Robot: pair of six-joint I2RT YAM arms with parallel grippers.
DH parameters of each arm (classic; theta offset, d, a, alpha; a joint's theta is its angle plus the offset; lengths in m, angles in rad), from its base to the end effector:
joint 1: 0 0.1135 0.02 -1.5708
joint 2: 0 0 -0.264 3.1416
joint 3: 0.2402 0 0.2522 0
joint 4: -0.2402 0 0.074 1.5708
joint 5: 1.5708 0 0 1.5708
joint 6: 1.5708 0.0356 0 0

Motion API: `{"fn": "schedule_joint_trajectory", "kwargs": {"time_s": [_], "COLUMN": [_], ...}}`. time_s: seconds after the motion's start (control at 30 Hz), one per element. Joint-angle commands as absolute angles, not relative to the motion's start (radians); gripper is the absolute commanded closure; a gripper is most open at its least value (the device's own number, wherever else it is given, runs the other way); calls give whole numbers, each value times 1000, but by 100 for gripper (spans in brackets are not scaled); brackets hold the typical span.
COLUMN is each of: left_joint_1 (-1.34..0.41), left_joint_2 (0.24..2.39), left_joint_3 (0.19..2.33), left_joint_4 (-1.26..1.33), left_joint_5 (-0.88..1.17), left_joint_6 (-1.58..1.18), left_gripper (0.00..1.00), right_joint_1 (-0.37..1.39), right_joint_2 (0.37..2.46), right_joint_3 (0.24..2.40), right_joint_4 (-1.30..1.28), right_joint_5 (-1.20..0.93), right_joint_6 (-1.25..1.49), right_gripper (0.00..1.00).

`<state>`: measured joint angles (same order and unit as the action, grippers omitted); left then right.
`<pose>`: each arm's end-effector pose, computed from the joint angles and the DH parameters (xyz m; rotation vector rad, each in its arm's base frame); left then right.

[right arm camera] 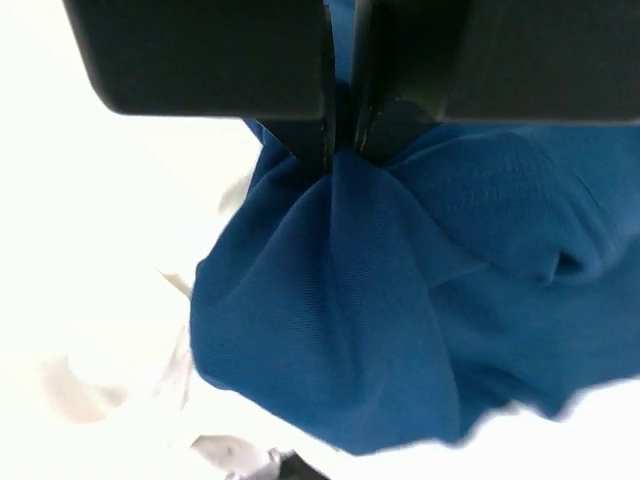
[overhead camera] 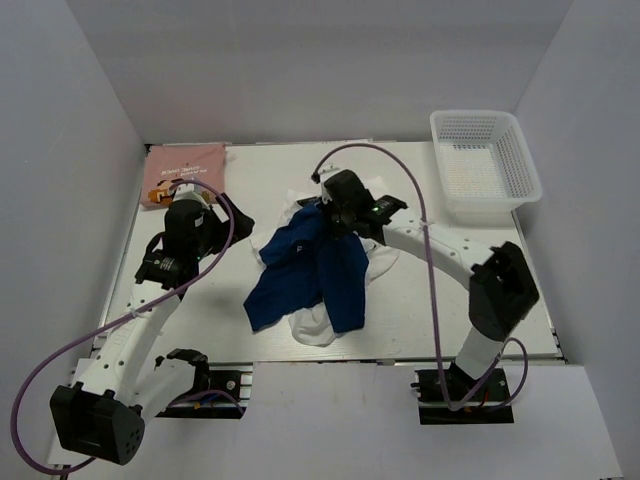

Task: Fold and stack the t-shirts

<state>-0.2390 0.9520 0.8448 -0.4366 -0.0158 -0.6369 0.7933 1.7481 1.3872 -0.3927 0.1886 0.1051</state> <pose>0.2048 -0.0493 0.3053 -0.4355 2.1113 -0.5002 0.2828 0.2778 0.2684 -0.6926 2.2140 0.2383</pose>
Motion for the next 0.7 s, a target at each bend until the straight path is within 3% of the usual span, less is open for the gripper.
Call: {"fn": "schedule_joint_trajectory", "kwargs": {"time_s": [0.0, 0.17, 0.37, 0.53, 0.67], "left_joint_1": [-236, -236, -236, -236, -236], "left_joint_2": [942, 942, 974, 1012, 1064], "left_joint_3": [845, 845, 865, 884, 884], "left_joint_4": [-440, -440, -440, -449, -449], "left_joint_5": [9, 9, 9, 18, 57], "left_joint_6": [-641, -641, -641, -632, -609], "left_gripper": [0, 0, 0, 0, 0], "right_joint_1": [793, 776, 614, 383, 243], "right_joint_2": [1563, 1456, 1568, 1753, 1804], "right_joint_3": [1483, 1569, 1837, 2173, 2197], "right_joint_4": [-304, -238, -294, -408, -376], "right_joint_5": [179, 357, 598, 580, 543], "right_joint_6": [135, 112, 66, 100, 92], "right_gripper": [100, 100, 100, 100, 100]}}
